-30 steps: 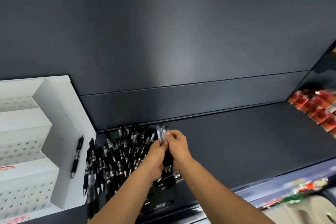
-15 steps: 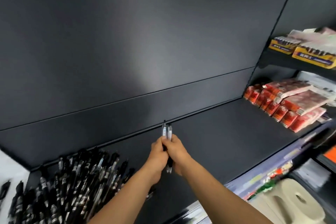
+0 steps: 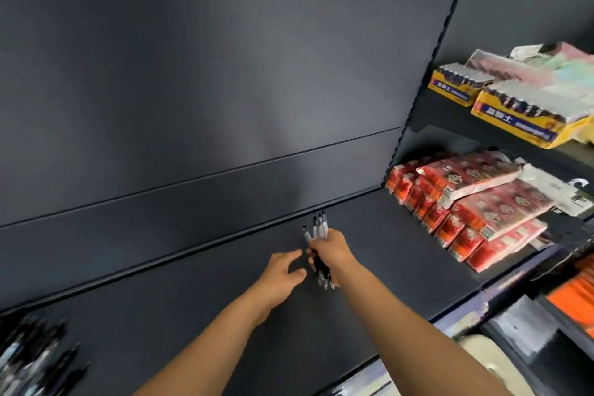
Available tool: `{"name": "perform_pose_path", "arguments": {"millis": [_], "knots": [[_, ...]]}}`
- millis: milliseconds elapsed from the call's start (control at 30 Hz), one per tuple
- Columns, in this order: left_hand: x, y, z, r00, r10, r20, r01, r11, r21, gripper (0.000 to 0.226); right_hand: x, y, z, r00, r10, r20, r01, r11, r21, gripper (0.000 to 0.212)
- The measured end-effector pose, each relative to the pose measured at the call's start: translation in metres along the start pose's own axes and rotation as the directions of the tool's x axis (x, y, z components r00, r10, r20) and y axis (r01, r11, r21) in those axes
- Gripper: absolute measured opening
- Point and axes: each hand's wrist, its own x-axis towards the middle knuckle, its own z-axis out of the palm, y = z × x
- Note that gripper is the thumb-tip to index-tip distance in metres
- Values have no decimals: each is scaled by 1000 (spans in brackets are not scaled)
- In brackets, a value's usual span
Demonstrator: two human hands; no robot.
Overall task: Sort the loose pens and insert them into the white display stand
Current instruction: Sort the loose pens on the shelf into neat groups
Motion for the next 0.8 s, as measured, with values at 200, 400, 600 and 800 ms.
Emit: {"name": "perform_pose_path", "arguments": {"millis": [200,400,600,800], "knots": [[53,28,16,999,7,-31,-2,989,150,51,63,-17,-36,988,-145,-59,67,731,-679,20],[87,32,29,1000,21,14,-25,887,462,57,97,0,-53,966,-260,-13,126,509,-851,43],[100,47,56,1000,3,24,-8,979,205,56,91,20,-63,938,-318,-139,48,515,-856,45],[103,57,71,997,-79,13,80,994,-71,56,103,19,-85,896,-380,-231,92,665,-741,41]]}}
